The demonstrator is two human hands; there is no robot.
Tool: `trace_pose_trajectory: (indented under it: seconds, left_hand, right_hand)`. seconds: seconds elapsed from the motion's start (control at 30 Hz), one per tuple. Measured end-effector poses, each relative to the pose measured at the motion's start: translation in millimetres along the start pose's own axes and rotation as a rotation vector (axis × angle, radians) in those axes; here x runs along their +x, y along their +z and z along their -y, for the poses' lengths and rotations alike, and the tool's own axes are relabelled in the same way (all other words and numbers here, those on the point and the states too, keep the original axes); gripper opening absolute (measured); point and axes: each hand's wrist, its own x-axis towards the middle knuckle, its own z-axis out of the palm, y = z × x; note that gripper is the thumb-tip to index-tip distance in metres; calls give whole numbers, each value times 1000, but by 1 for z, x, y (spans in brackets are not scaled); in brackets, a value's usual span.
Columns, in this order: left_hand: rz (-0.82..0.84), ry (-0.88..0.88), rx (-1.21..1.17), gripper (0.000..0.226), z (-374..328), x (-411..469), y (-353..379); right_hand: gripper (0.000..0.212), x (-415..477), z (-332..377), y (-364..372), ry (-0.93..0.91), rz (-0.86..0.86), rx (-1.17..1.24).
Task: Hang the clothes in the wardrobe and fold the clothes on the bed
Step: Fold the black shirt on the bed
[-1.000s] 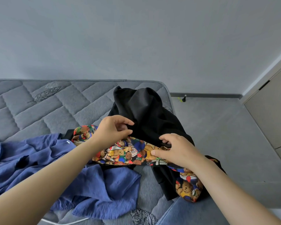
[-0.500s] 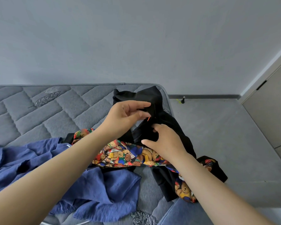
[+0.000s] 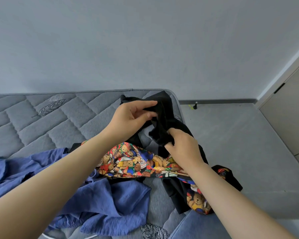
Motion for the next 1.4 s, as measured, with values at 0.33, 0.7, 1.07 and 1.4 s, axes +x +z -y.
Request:
trace_pose_trajectory:
  seconds: [0.33, 0.7, 1.07, 1.4]
  left_hand:
    - [43, 88, 958, 68, 55, 8, -12]
    - [66, -1, 804, 17, 41, 32, -8]
    - [-419, 255, 385, 22, -177, 103, -62]
    - [-725, 645, 557, 21, -330, 91, -87]
  right_hand:
    - [13, -31, -33, -45, 170, 145, 494]
    - [38, -5, -32, -100, 10, -77, 155]
    - [48, 120, 62, -284, -37, -642, -95]
    - [44, 125, 158, -441, 107, -625, -187]
